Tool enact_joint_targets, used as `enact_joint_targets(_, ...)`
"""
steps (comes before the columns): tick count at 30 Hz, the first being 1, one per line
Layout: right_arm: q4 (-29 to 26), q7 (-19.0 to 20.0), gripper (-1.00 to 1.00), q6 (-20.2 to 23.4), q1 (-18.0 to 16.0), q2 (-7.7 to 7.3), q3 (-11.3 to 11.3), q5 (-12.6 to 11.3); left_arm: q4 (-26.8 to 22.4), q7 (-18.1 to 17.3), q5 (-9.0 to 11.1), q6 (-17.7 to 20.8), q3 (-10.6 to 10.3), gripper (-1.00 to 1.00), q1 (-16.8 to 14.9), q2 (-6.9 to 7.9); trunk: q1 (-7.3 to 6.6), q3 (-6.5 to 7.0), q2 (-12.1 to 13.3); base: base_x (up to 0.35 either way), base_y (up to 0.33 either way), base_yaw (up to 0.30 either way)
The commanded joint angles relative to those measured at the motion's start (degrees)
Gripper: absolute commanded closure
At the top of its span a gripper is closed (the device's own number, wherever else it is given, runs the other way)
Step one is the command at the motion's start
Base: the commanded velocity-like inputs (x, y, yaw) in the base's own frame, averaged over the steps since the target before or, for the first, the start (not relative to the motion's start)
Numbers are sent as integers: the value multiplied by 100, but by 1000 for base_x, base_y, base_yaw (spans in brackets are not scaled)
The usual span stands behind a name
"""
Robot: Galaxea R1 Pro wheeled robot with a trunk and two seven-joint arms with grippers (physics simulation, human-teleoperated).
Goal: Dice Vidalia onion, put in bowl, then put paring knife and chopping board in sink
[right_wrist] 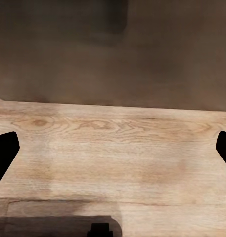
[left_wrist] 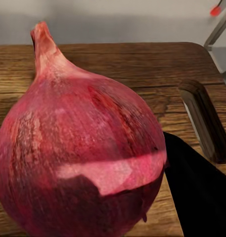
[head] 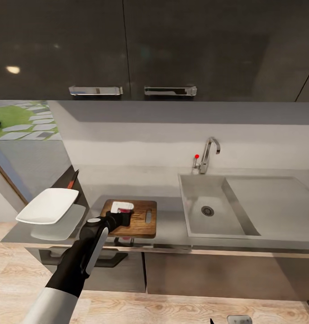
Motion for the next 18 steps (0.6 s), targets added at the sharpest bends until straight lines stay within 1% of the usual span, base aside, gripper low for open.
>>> enact_joint_targets(1, 6, 25, -100, -22, -5, 2, -49, 51, -6, 11, 49, 42, 2, 100, -5, -1, 3, -11, -11, 0, 0, 0)
enact_joint_targets(18, 7, 25, -100, -22, -5, -4, -49, 51, 58, 11, 49, 57, 2, 100, -5, 7, 3, -11, -11, 0, 0, 0)
